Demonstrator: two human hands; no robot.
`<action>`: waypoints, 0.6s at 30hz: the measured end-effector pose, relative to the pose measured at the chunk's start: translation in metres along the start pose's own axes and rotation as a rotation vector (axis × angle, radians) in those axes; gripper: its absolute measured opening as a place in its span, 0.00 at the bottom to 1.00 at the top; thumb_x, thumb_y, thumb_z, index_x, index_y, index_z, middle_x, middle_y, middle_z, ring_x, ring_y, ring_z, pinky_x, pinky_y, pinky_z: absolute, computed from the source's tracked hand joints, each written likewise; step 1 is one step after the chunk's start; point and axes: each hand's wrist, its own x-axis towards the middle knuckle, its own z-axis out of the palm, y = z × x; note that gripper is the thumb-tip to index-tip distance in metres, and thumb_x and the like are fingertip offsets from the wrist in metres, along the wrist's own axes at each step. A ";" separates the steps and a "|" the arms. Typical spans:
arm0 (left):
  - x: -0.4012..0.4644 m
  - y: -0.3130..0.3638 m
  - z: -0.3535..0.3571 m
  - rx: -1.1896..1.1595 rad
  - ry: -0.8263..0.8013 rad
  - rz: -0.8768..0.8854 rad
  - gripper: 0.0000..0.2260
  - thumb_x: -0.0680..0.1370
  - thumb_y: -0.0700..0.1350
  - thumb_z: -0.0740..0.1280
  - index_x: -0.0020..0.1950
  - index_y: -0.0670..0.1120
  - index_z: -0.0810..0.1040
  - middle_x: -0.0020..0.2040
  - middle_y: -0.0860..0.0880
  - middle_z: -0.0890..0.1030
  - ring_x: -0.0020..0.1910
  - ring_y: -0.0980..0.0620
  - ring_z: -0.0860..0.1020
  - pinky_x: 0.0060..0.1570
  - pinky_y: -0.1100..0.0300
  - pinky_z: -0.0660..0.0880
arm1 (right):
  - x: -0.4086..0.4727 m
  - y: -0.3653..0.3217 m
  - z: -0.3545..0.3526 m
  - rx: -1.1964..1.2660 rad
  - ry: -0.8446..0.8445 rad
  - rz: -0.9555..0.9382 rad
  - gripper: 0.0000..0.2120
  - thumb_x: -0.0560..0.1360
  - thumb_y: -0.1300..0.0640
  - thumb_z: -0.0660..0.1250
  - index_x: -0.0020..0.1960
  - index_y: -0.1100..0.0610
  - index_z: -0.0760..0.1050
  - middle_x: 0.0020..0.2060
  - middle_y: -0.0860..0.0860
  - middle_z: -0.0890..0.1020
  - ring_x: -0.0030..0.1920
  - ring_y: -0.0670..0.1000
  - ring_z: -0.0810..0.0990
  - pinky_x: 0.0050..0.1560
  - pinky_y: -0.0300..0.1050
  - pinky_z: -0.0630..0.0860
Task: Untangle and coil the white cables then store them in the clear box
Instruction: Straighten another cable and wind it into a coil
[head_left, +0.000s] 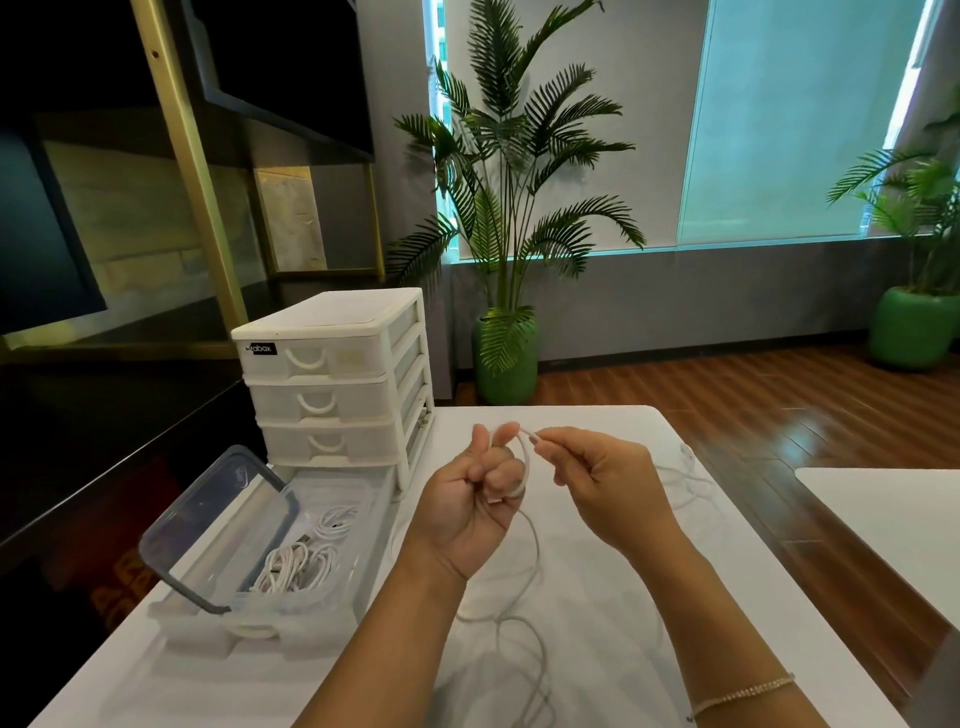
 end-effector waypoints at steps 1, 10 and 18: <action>0.001 0.000 0.000 -0.045 0.018 0.026 0.22 0.81 0.45 0.50 0.43 0.36 0.81 0.22 0.49 0.66 0.20 0.55 0.67 0.22 0.69 0.68 | -0.001 0.000 0.002 -0.030 -0.026 0.005 0.13 0.76 0.54 0.64 0.58 0.57 0.79 0.43 0.52 0.84 0.40 0.48 0.79 0.46 0.43 0.78; 0.004 0.012 -0.003 -0.145 0.084 0.198 0.15 0.83 0.42 0.52 0.61 0.33 0.70 0.27 0.49 0.74 0.24 0.56 0.72 0.28 0.71 0.73 | -0.005 -0.003 0.007 -0.312 -0.309 0.041 0.17 0.78 0.46 0.58 0.66 0.42 0.70 0.53 0.47 0.82 0.51 0.49 0.79 0.51 0.41 0.76; -0.002 0.017 -0.004 0.662 0.270 0.372 0.11 0.81 0.44 0.56 0.59 0.46 0.76 0.44 0.52 0.83 0.45 0.54 0.80 0.53 0.61 0.76 | -0.004 -0.014 0.001 -0.327 -0.369 0.052 0.15 0.74 0.43 0.65 0.56 0.48 0.80 0.47 0.46 0.84 0.43 0.45 0.79 0.50 0.42 0.78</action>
